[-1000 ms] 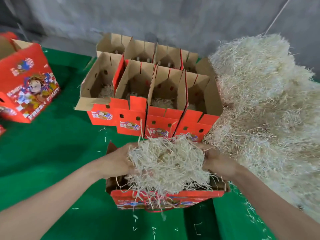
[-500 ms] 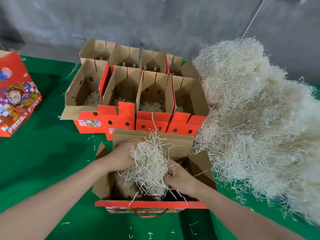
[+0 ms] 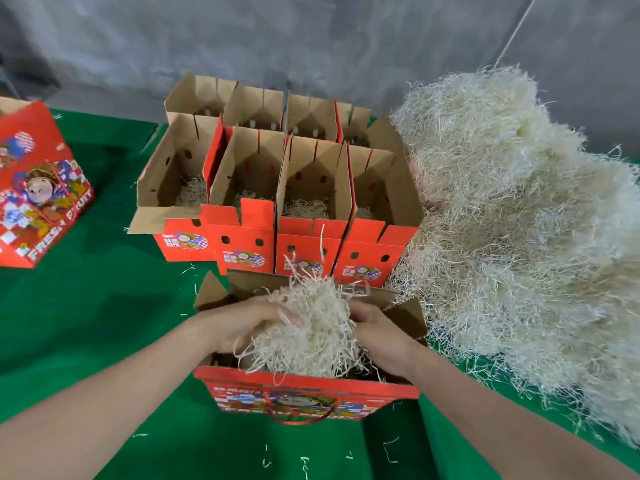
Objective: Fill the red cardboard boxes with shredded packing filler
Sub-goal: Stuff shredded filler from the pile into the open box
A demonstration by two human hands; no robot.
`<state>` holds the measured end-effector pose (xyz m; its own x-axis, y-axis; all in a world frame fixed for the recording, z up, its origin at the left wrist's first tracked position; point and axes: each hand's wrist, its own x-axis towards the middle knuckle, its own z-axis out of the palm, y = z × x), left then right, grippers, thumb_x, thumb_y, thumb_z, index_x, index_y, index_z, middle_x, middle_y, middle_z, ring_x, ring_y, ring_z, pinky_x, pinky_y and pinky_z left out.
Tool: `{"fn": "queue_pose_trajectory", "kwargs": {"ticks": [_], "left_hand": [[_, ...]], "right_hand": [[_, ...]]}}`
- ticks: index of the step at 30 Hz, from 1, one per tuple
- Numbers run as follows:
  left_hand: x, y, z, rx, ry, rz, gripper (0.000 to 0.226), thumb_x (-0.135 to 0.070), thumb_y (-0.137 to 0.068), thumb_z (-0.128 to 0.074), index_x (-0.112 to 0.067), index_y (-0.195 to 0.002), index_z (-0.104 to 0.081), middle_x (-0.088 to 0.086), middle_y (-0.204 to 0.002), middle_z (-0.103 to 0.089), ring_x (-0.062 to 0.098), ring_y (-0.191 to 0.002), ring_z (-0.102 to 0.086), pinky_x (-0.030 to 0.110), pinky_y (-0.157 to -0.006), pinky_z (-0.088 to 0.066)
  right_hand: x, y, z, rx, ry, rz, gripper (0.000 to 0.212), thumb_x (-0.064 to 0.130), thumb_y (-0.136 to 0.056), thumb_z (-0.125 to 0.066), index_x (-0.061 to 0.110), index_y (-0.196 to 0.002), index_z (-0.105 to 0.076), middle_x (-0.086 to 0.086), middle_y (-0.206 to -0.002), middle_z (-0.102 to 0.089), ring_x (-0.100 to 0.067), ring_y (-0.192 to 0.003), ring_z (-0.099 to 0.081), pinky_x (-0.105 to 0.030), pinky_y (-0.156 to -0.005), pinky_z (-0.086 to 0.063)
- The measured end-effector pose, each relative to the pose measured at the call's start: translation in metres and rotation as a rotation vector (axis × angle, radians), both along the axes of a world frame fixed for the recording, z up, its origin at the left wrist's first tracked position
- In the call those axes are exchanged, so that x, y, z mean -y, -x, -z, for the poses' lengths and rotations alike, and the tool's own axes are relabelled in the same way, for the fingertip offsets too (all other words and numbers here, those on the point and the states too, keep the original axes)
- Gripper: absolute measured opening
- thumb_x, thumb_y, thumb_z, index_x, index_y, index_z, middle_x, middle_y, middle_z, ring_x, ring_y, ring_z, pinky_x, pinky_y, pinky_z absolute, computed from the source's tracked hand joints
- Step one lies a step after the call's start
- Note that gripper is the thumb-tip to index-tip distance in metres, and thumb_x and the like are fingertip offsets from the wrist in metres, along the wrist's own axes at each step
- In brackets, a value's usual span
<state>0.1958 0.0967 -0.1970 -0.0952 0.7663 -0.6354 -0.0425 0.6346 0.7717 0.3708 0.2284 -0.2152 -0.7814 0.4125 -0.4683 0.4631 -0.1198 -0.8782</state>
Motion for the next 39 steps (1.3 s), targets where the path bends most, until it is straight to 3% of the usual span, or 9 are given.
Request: {"fn": "queue_pose_trajectory", "kwargs": {"ticks": [3,6,10,13,19,24,30,35,39], "left_hand": [[-0.009,-0.015,0.006,-0.193,-0.028,-0.001,0.091,-0.036,-0.065,-0.080,-0.025,-0.141,-0.030,-0.005,-0.136,-0.044,0.012,-0.115,-0.048,0.028,-0.102,-0.037],[-0.006,-0.007,0.008,-0.357,0.024,-0.081,0.078,-0.021,-0.078,-0.069,-0.020,-0.141,-0.025,-0.012,-0.098,-0.045,0.002,-0.079,-0.050,0.015,-0.066,-0.044],[0.008,0.014,0.007,-0.421,0.085,-0.197,0.076,-0.020,-0.082,-0.062,-0.018,-0.145,-0.020,-0.003,-0.070,-0.050,0.000,-0.044,-0.046,0.014,-0.038,-0.035],[0.012,0.017,0.007,-0.415,0.097,-0.223,0.077,-0.021,-0.084,-0.061,-0.018,-0.147,-0.016,0.002,-0.075,-0.052,0.007,-0.051,-0.043,0.018,-0.045,-0.034],[-0.020,-0.015,0.001,-0.337,-0.045,-0.166,0.023,-0.010,-0.086,-0.058,-0.022,-0.106,-0.058,-0.007,-0.090,-0.062,0.005,-0.078,-0.058,0.008,-0.063,-0.047],[-0.019,-0.010,-0.002,-0.290,0.000,-0.134,0.071,-0.012,-0.082,-0.066,-0.011,-0.143,-0.029,0.008,-0.134,-0.050,0.019,-0.112,-0.055,0.023,-0.088,-0.042],[0.002,0.009,0.006,-0.371,0.002,-0.147,0.067,-0.005,-0.090,-0.057,-0.007,-0.146,-0.019,0.010,-0.139,-0.041,0.014,-0.109,-0.044,0.013,-0.087,-0.036],[-0.020,-0.013,0.001,-0.228,-0.036,-0.071,0.050,-0.023,-0.091,-0.056,-0.016,-0.137,-0.036,-0.003,-0.134,-0.038,0.026,-0.135,-0.032,0.031,-0.104,-0.027],[-0.012,0.001,-0.013,0.287,0.047,-0.097,0.035,-0.021,-0.069,-0.073,-0.012,-0.102,-0.063,0.007,-0.115,-0.063,0.019,-0.098,-0.061,0.035,-0.091,-0.044]], "right_hand": [[0.007,0.005,-0.002,0.031,-0.061,-0.105,0.040,0.005,-0.089,-0.058,0.023,-0.125,-0.056,0.009,-0.118,-0.063,-0.012,-0.108,-0.059,-0.028,-0.096,-0.045],[-0.006,-0.006,-0.009,0.106,-0.147,-0.130,0.040,0.008,-0.088,-0.058,0.018,-0.126,-0.048,-0.003,-0.112,-0.056,0.002,-0.082,-0.055,-0.010,-0.067,-0.043],[-0.033,-0.026,-0.019,0.157,-0.150,-0.026,0.056,0.014,-0.083,-0.066,0.012,-0.133,-0.040,-0.003,-0.129,-0.045,-0.002,-0.094,-0.048,-0.021,-0.086,-0.040],[-0.038,-0.035,-0.024,0.190,-0.144,-0.006,0.062,0.016,-0.083,-0.065,0.010,-0.137,-0.036,-0.002,-0.131,-0.044,0.000,-0.091,-0.046,-0.020,-0.069,-0.041],[-0.008,-0.009,-0.032,0.189,0.002,-0.233,0.073,0.048,-0.065,-0.075,0.012,-0.121,-0.046,0.005,-0.120,-0.051,-0.008,-0.112,-0.047,-0.041,-0.111,-0.026],[-0.012,0.001,-0.019,0.289,-0.222,-0.213,0.024,0.009,-0.085,-0.062,0.024,-0.083,-0.044,0.005,-0.077,-0.051,0.002,-0.059,-0.053,-0.003,-0.051,-0.041],[-0.036,-0.027,-0.015,0.378,-0.455,-0.182,0.064,0.014,-0.085,-0.061,0.009,-0.141,-0.031,-0.007,-0.142,-0.040,-0.023,-0.127,-0.041,-0.023,-0.095,-0.035],[-0.011,0.000,-0.030,0.215,-0.125,-0.363,0.040,0.043,-0.068,-0.078,0.055,-0.100,-0.057,0.039,-0.083,-0.053,0.018,-0.084,-0.052,-0.014,-0.088,-0.037],[-0.011,0.011,-0.012,0.135,-0.166,-0.217,0.040,-0.004,-0.078,-0.065,0.032,-0.086,-0.049,0.020,-0.062,-0.065,0.007,-0.055,-0.059,-0.007,-0.053,-0.043]]}}
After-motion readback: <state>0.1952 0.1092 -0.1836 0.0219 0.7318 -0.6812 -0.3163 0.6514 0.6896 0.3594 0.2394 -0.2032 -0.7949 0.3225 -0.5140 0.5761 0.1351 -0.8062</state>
